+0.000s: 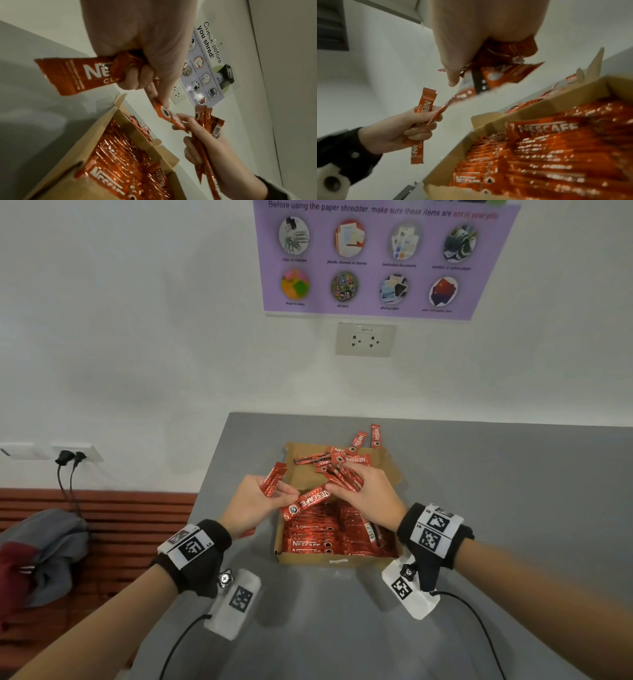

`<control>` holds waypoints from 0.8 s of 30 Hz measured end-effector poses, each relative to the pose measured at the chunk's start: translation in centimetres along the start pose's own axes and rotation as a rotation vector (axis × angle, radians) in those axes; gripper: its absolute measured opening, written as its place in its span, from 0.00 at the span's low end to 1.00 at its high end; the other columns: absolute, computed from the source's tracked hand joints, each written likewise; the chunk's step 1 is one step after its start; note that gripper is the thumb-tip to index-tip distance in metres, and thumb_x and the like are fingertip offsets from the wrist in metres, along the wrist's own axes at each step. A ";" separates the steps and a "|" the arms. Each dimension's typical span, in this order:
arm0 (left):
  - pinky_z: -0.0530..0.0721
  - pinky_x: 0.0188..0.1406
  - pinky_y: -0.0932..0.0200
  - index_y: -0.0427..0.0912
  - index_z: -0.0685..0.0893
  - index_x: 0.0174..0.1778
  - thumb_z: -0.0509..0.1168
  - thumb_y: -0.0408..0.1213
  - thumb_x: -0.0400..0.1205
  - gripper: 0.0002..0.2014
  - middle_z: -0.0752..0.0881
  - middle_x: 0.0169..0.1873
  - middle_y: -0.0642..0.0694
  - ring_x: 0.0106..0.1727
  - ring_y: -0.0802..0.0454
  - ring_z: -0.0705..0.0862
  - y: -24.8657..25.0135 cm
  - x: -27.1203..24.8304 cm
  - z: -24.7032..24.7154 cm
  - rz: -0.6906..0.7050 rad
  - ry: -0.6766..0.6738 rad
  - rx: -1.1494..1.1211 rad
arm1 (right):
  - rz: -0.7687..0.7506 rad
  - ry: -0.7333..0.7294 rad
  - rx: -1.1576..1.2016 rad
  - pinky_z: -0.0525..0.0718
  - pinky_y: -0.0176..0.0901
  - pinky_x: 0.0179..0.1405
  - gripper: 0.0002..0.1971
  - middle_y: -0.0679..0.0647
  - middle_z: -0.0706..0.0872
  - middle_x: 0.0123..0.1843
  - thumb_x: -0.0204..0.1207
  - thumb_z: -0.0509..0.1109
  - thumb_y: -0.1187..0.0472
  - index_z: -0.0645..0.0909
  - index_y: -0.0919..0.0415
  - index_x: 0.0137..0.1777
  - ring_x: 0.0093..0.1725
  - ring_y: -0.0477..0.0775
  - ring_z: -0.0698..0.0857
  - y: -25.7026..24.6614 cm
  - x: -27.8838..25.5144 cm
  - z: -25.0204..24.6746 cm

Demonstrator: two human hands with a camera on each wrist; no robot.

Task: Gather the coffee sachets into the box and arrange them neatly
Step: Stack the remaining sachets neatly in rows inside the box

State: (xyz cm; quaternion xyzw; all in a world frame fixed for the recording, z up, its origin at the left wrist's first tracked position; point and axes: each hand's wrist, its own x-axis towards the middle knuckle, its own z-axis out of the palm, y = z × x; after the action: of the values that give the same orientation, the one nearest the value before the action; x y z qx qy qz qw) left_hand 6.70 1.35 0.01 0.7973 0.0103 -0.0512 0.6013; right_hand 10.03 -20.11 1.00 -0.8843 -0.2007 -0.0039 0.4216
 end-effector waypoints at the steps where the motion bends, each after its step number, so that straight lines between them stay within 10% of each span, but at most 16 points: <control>1: 0.83 0.37 0.73 0.36 0.88 0.42 0.72 0.29 0.74 0.02 0.90 0.34 0.51 0.36 0.60 0.88 -0.1 0.0 0.1 -0.002 0.026 -0.025 | 0.013 0.010 0.036 0.74 0.15 0.48 0.23 0.40 0.81 0.53 0.72 0.75 0.52 0.79 0.58 0.66 0.47 0.29 0.78 -0.1 -0.1 0.3; 8: 0.74 0.19 0.76 0.28 0.84 0.46 0.68 0.26 0.78 0.05 0.85 0.29 0.45 0.18 0.65 0.79 0.7 -0.3 2.7 -0.011 0.209 -0.271 | 0.035 0.079 0.199 0.83 0.34 0.45 0.13 0.46 0.88 0.45 0.72 0.76 0.54 0.85 0.60 0.53 0.43 0.38 0.85 -1.2 0.0 2.6; 11: 0.80 0.29 0.73 0.34 0.84 0.43 0.70 0.26 0.75 0.03 0.88 0.33 0.48 0.29 0.63 0.86 0.7 -0.5 3.1 -0.007 0.171 -0.260 | -0.022 0.097 0.177 0.82 0.32 0.43 0.10 0.48 0.89 0.43 0.72 0.76 0.58 0.86 0.62 0.50 0.41 0.42 0.86 -1.6 0.3 2.4; 16: 0.73 0.37 0.84 0.47 0.86 0.36 0.73 0.27 0.74 0.09 0.86 0.37 0.57 0.40 0.67 0.82 -0.6 0.2 0.5 0.015 0.146 0.203 | 0.029 -0.363 -0.078 0.83 0.41 0.37 0.04 0.51 0.86 0.40 0.73 0.74 0.59 0.83 0.58 0.43 0.36 0.49 0.85 -0.6 -0.3 1.8; 24: 0.77 0.43 0.79 0.49 0.87 0.33 0.72 0.28 0.75 0.10 0.89 0.38 0.52 0.44 0.61 0.86 -0.8 0.4 -0.1 0.029 0.031 0.296 | -0.130 -0.672 -0.536 0.74 0.42 0.46 0.23 0.57 0.87 0.56 0.71 0.75 0.57 0.78 0.60 0.66 0.56 0.58 0.84 -1.4 -0.3 3.8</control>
State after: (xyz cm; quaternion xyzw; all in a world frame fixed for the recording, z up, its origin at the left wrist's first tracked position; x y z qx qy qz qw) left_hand 7.08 1.64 -0.77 0.8779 0.0005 -0.0313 0.4777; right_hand 8.59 -16.55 -0.48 -0.9002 -0.3739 0.2057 0.0871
